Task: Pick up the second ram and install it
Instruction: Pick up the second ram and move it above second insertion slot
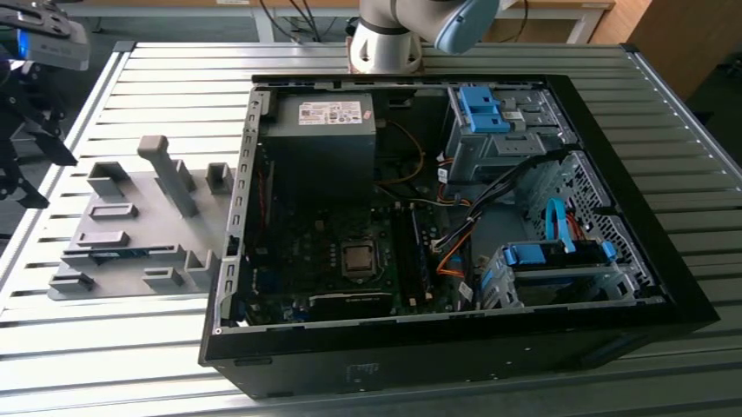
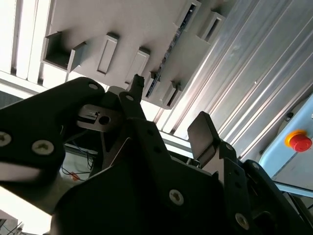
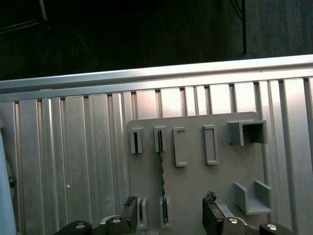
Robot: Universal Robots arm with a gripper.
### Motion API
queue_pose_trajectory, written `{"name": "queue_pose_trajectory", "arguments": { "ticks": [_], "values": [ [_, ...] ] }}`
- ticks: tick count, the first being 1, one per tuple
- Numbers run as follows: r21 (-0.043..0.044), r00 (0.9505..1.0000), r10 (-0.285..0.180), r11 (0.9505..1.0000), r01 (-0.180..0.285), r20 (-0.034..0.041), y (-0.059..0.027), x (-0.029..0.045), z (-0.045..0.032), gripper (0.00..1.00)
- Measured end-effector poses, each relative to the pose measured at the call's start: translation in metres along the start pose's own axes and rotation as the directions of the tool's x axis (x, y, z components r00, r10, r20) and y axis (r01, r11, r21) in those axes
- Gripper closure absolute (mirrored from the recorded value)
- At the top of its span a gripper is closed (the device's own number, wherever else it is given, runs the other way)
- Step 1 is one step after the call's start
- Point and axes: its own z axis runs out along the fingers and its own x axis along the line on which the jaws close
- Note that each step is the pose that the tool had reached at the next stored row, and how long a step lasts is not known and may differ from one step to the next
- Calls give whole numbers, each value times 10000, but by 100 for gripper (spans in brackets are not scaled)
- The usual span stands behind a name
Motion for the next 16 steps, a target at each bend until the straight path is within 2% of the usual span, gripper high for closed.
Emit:
{"name": "queue_pose_trajectory", "arguments": {
  "ticks": [4,12,13,15,16],
  "values": [
    [1,10000,-1,10000,1,0,-1,0,55,36],
    [1,10000,-1,10000,1,3,-1,0,58,36],
    [-2,10000,-1,10000,1,51,-1,0,60,36],
    [-21,9997,-4,10000,5,243,-1,1,62,36],
    [-21,9997,-4,10000,5,248,-1,0,64,36]
  ]
}}
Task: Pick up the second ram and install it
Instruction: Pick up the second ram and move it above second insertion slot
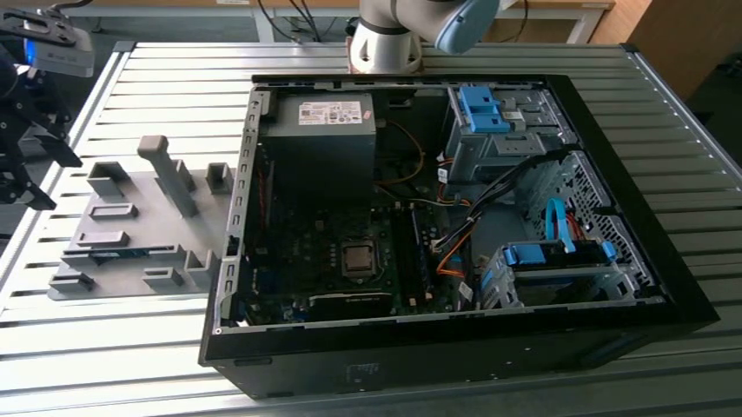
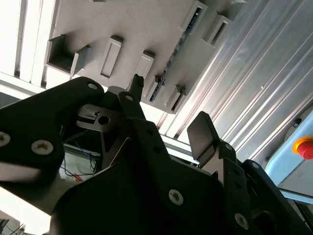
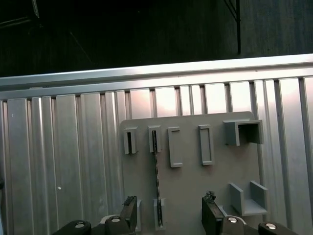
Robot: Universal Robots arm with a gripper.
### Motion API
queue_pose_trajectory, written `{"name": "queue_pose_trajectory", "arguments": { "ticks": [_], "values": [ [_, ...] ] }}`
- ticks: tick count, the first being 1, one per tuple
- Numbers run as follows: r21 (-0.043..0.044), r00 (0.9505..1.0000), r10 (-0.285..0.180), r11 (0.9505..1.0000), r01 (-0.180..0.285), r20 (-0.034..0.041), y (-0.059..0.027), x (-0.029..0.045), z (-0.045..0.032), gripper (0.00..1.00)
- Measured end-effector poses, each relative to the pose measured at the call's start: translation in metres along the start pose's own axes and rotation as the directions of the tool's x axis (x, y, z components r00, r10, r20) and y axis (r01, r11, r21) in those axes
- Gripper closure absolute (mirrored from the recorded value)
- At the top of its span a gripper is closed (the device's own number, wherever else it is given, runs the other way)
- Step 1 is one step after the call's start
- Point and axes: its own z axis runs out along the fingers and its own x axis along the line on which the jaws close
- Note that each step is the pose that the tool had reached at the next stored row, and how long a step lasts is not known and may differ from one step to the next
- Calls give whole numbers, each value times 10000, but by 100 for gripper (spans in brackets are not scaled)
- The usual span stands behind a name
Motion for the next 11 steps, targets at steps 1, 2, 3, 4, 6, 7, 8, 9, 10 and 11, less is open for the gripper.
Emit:
{"name": "queue_pose_trajectory", "arguments": {
  "ticks": [1,2,3,4,6,7,8,9,10,11],
  "values": [
    [1,10000,0,10000,0,1,0,0,4,36],
    [-1,10000,1,10000,-1,0,0,0,7,36],
    [-2,10000,0,10000,0,-1,0,1,8,36],
    [-1,10000,0,10000,0,0,0,1,12,36],
    [-1,10000,0,10000,0,0,0,0,16,36],
    [-1,10000,0,10000,0,0,0,1,16,36],
    [-1,10000,0,10000,0,0,0,1,16,36],
    [-1,10000,0,10000,0,0,0,0,17,36],
    [-1,10000,0,10000,0,0,0,1,17,36],
    [-1,10000,0,10000,0,0,0,1,17,36]
  ]
}}
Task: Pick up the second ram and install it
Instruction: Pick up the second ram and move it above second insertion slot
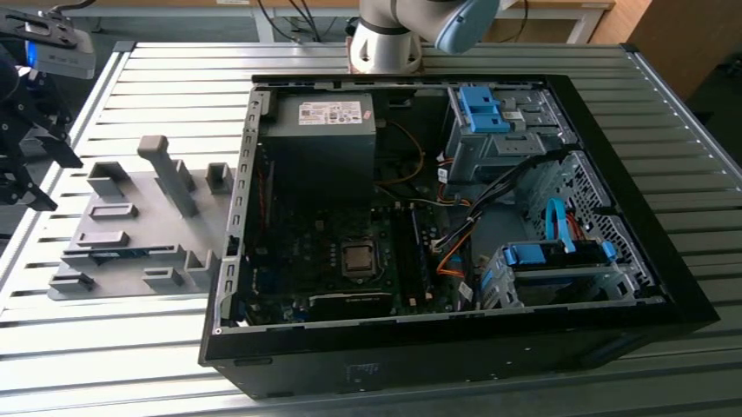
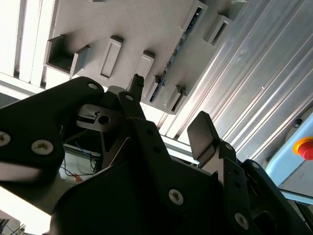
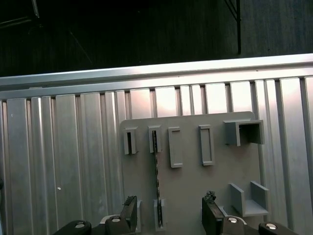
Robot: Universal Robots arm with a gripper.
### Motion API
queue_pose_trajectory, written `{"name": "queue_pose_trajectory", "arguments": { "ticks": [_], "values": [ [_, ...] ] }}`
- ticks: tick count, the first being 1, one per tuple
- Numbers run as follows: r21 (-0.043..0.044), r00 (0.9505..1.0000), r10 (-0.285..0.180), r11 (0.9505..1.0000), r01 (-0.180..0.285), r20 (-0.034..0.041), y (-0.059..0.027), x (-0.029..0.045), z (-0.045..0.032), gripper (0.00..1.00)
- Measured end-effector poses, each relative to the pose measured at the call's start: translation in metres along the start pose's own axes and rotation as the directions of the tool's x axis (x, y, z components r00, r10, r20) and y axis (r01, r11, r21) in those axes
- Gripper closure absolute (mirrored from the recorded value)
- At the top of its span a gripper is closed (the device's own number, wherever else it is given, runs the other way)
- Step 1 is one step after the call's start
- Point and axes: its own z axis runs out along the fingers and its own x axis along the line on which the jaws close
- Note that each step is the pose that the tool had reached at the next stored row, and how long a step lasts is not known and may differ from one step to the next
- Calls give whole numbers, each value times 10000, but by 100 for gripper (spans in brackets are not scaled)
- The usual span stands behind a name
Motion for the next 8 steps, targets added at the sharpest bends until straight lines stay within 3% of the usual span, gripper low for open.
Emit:
{"name": "queue_pose_trajectory", "arguments": {
  "ticks": [8],
  "values": [
    [1,10000,0,10000,0,0,-3,18,78,36]
  ]
}}
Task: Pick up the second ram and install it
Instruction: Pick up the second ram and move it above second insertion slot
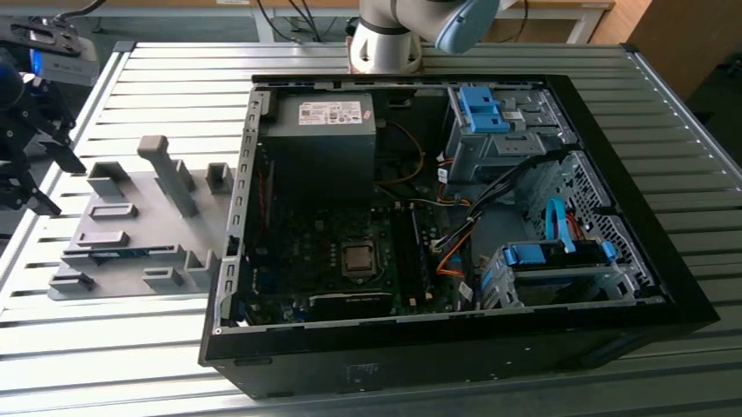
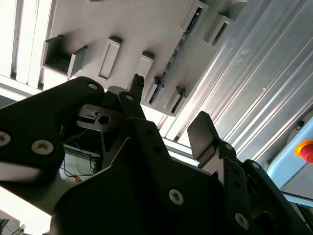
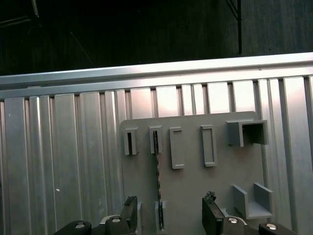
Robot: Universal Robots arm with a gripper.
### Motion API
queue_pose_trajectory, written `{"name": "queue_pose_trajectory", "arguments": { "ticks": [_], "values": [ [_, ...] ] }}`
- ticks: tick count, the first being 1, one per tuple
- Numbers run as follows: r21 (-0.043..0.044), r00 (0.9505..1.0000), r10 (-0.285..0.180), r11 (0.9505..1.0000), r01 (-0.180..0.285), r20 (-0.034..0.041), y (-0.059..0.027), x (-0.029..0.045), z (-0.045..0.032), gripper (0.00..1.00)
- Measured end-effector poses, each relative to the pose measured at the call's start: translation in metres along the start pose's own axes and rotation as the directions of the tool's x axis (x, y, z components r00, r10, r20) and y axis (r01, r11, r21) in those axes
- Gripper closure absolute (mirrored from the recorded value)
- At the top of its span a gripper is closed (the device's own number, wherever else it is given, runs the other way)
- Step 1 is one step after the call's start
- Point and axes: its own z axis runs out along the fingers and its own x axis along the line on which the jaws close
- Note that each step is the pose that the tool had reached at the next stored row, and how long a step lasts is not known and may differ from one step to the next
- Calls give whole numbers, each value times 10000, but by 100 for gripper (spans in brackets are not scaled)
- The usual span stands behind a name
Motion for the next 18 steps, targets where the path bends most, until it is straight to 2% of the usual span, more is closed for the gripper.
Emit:
{"name": "queue_pose_trajectory", "arguments": {
  "ticks": [6,9,11,12,18],
  "values": [
    [0,10000,0,10000,0,4,-12,108,107,36],
    [0,10000,1,10000,-1,5,-13,115,157,36],
    [-1,10000,1,10000,-1,1,-13,116,159,38],
    [6,10000,1,10000,-1,2,-13,116,160,45],
    [15,10000,-15,10000,15,36,-14,116,254,47]
  ]
}}
